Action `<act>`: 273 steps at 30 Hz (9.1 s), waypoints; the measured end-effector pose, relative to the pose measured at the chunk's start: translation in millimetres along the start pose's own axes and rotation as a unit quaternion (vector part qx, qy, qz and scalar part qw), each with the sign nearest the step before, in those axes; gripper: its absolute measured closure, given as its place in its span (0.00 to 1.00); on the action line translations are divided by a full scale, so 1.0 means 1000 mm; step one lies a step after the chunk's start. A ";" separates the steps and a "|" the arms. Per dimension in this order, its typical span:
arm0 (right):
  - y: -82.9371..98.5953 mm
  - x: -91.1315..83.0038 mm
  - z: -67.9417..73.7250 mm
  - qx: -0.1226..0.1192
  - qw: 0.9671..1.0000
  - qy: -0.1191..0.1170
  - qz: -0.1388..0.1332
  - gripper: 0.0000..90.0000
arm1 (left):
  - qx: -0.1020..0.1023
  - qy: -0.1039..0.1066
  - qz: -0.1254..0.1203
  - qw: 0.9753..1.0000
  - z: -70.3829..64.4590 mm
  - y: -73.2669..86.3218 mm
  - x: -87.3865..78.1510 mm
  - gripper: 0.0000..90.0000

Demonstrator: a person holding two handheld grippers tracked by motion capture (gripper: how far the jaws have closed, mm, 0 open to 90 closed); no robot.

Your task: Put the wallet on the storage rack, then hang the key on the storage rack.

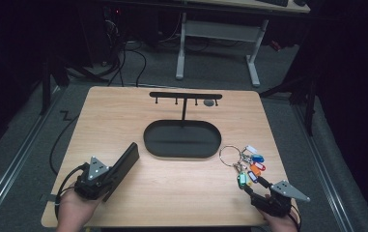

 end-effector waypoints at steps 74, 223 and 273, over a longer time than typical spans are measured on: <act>0.000 -0.005 -0.011 0.014 1.000 0.010 -0.005 0.39 | 0.362 -0.003 0.009 0.932 -0.068 -0.144 0.058 0.82; -0.008 0.021 0.013 -0.055 0.993 0.024 0.105 0.44 | 0.010 0.100 -0.116 0.988 -0.030 0.025 0.020 0.36; -0.069 0.159 -0.036 -0.182 0.873 -0.028 0.451 0.78 | 0.024 0.101 -0.102 0.989 -0.030 0.042 0.009 0.41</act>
Point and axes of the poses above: each handheld gripper's, and its own axes: x roughly forward along the jaws, y roughly out of its underside, z roughly to its left, the point moved 9 cm from there along x, roughly forward along the jaws, and after that the axes turned 5 degrees about y, right-handed, at the moved point
